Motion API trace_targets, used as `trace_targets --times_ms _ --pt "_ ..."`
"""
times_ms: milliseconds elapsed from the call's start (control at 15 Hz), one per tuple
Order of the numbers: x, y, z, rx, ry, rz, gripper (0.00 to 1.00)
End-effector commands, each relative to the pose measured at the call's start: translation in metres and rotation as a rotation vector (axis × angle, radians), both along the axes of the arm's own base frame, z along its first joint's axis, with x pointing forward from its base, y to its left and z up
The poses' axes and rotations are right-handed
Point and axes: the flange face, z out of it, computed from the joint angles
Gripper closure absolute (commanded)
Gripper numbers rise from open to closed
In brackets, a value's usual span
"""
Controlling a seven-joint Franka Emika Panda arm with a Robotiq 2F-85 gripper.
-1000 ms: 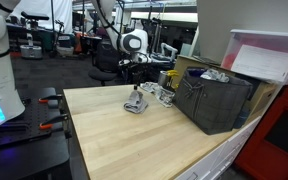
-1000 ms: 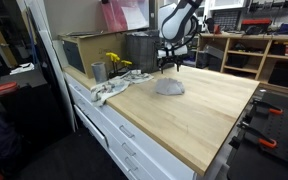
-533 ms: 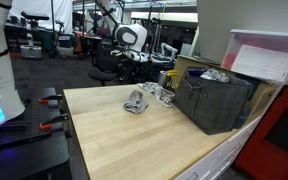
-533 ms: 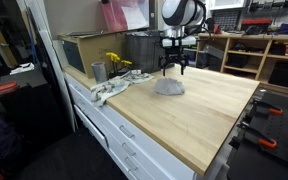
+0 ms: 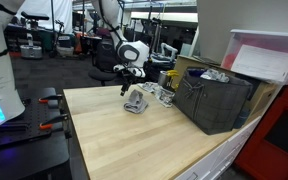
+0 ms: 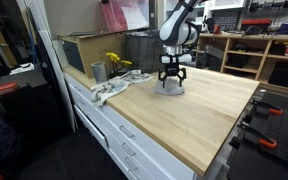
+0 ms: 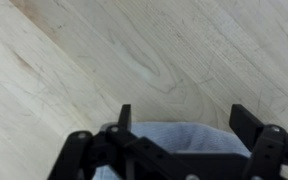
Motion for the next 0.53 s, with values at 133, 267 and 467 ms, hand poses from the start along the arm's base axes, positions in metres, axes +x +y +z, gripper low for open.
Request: trace_targets --times_ms 133,267,467 --pt "0.035 -0.013 -0.007 0.009 -0.091 -0.032 0.0" --pt "0.041 -0.019 -0.009 -0.007 -0.109 -0.039 0.0" --pt "0.047 -0.029 -0.019 -0.027 -0.118 -0.049 0.0"
